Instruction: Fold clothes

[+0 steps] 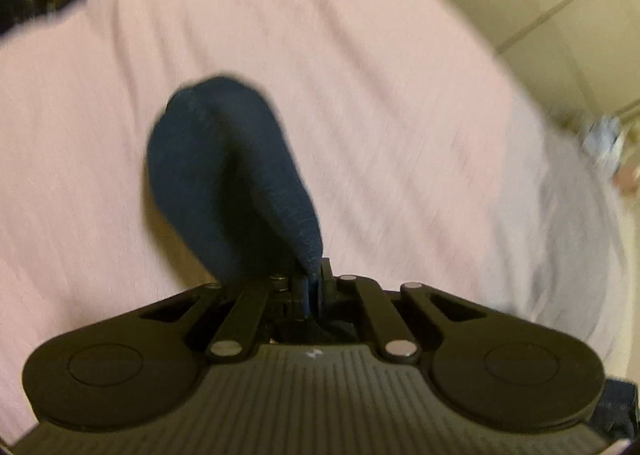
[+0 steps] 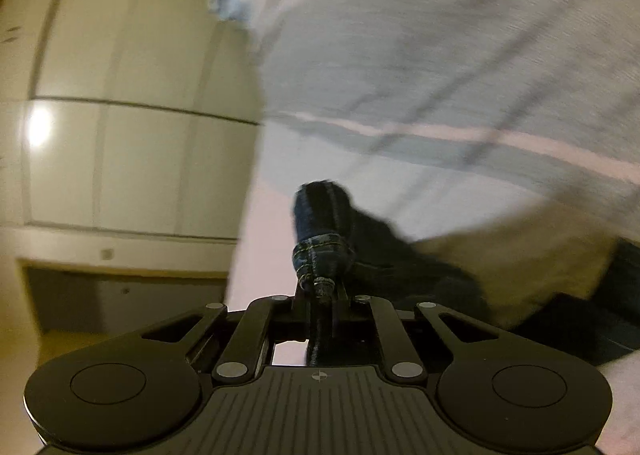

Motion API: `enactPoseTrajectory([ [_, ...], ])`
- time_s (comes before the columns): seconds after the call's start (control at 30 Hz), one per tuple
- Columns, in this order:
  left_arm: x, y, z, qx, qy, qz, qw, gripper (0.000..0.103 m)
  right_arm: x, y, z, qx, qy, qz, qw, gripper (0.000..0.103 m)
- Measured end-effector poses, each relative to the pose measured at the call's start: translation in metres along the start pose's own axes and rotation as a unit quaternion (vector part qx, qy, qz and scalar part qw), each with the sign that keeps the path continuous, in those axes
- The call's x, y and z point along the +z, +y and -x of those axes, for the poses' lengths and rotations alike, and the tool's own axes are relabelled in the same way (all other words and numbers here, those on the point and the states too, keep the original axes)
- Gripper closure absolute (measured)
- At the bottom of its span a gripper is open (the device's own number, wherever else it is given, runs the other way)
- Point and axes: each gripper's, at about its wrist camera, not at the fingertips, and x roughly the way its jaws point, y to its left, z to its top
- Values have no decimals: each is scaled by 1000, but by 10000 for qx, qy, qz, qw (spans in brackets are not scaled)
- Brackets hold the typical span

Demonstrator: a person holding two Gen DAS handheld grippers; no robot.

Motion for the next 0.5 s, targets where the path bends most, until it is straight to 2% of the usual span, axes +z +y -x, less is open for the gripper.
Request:
enactPoseTrajectory([
  [0.07, 31, -6, 23, -226, -302, -79, 9993, 101, -4, 37, -12, 318, 97, 308, 9990, 95],
  [0.23, 120, -44, 80, -170, -1280, -621, 9897, 101, -19, 141, -50, 1023, 266, 997, 9894, 95],
  [0.37, 189, -73, 145, -366, -2060, -682, 9755, 101, -32, 239, -80, 1754, 103, 1220, 9768, 95],
  [0.5, 246, -108, 224, -600, -2740, -810, 9564, 101, -43, 346, -84, 2431, -238, 1525, 9576, 95],
])
